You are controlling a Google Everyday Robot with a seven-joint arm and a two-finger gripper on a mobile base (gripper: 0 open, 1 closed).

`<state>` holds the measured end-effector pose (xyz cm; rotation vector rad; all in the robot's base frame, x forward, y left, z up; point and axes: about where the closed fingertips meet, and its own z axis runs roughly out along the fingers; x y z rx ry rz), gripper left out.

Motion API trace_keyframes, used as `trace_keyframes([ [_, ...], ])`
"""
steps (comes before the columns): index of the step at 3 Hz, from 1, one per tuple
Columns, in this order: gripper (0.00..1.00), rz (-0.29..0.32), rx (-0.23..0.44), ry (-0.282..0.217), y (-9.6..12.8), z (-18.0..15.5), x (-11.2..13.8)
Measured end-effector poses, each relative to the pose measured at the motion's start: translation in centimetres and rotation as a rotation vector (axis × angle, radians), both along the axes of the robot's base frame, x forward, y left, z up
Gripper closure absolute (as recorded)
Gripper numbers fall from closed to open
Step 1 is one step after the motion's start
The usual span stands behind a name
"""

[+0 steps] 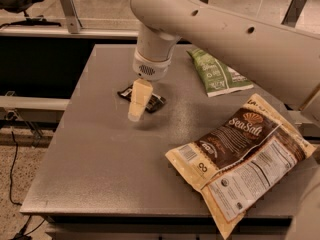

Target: Move rxbar chocolate near green jalapeno chip bag

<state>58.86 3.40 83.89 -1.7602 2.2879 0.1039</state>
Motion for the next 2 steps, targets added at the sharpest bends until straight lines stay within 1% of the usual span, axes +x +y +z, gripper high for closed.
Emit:
trace_keyframes([
  [1,0.03,0.001,-0.005,0.007,-0.1,-0.41,0.18],
  [2,0.34,0.003,-0.011,0.022,-0.22,-1.03,0.29],
])
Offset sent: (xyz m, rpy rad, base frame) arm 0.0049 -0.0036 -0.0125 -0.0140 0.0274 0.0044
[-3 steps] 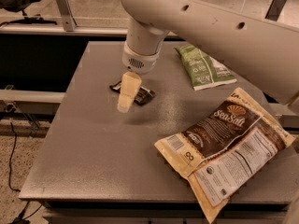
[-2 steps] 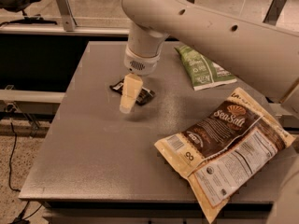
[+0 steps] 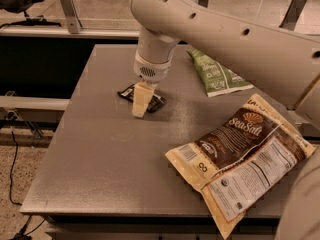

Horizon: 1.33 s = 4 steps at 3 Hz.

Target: Move rxbar chocolate near green jalapeno chip bag

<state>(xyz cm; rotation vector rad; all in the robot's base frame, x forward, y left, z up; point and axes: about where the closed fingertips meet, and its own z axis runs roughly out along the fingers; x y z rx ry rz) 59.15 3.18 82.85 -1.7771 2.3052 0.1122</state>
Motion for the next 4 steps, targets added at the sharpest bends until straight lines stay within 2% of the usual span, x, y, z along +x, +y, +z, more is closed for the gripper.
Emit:
trace_keyframes([
  [1,0.57,0.0,-0.002,0.008,-0.1,-0.2,0.0],
  [2,0.88,0.0,-0.002,0.008,-0.1,0.3,0.0],
  [3,1.0,-0.014,-0.002,0.0,-1.0,0.9,0.2],
  [4,1.0,-0.061,-0.002,-0.028,-3.9,2.8,1.0],
])
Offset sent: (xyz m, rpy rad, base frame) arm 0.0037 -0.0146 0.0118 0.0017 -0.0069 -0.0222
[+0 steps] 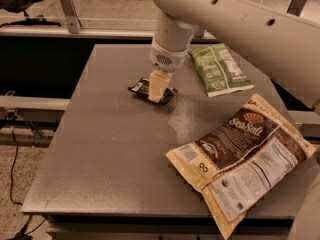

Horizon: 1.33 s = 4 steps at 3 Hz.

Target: Move rxbar chocolate near green jalapeno chip bag

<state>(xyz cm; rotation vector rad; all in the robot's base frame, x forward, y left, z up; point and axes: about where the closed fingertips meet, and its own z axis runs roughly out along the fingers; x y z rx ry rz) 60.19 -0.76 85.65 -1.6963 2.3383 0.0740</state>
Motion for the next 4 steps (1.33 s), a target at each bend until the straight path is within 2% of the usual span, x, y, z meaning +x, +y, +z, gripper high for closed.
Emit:
trace_keyframes([
  [1,1.0,-0.052,-0.04,-0.033,-4.4,1.8,1.8],
  [2,1.0,-0.066,-0.074,-0.041,-6.7,2.3,3.2],
  [3,0.84,-0.049,-0.112,-0.04,-8.4,2.2,4.7],
  [4,0.61,-0.019,-0.145,-0.038,-9.1,1.9,5.7],
])
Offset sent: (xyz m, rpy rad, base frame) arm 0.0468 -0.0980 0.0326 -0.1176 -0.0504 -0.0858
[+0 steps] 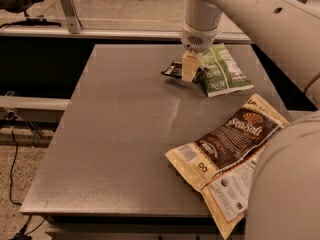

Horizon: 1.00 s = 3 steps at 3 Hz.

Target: Move rxbar chocolate near green jalapeno chip bag

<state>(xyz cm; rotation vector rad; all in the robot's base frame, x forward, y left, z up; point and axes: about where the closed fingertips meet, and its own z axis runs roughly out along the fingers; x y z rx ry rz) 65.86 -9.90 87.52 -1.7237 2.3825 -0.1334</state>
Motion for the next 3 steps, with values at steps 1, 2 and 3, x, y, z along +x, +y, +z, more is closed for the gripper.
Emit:
trace_keyframes([
  [1,0.36,0.027,-0.034,0.005,-0.28,-0.31,0.58],
  [2,0.14,0.041,-0.053,0.006,-0.47,-0.57,0.94],
  [3,0.0,0.042,-0.05,0.001,-0.34,-0.75,1.15],
])
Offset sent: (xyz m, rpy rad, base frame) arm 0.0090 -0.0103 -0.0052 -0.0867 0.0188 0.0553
